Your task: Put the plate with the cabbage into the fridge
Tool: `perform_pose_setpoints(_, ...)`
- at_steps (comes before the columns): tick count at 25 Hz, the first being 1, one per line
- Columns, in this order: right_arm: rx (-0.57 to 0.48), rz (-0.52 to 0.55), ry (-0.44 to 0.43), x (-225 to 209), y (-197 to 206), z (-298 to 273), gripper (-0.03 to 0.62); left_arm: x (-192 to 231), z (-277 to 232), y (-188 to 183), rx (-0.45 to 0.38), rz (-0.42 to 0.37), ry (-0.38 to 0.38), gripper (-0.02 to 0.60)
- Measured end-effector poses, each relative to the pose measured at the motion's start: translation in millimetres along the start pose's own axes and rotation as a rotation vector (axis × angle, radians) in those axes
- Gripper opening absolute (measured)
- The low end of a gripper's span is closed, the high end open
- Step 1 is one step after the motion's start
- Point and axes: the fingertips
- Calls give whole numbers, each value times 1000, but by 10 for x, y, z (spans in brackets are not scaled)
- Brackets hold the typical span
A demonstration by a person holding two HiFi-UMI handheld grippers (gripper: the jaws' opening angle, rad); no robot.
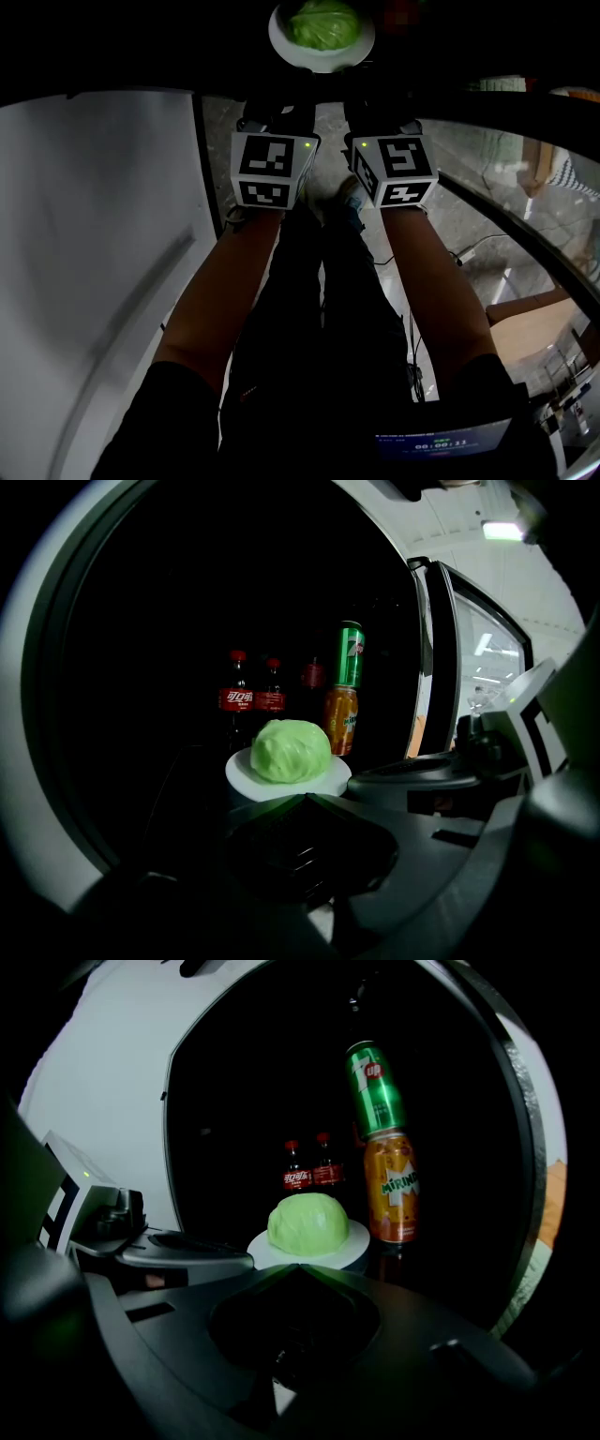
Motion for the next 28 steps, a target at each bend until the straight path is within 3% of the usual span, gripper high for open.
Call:
perform_pose_setpoints(10, -39, 12, 14, -36, -176, 134, 6, -26, 122, -171, -26, -47, 8, 3)
perform_pose_setpoints(20, -101, 6, 51, 89, -842, 796, 6, -266, 760, -947, -125, -107, 24, 3)
perform_pose_setpoints(28, -127, 31, 56, 322, -1296, 1137, 6, -306, 1219, -1242, -160, -61, 29, 3)
Point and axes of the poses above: the fingertips, and each gripper's own axes: z backward along the fingers, x to its left, y out of its underside, and after that the axes turned 1 degree about -y, right-handed
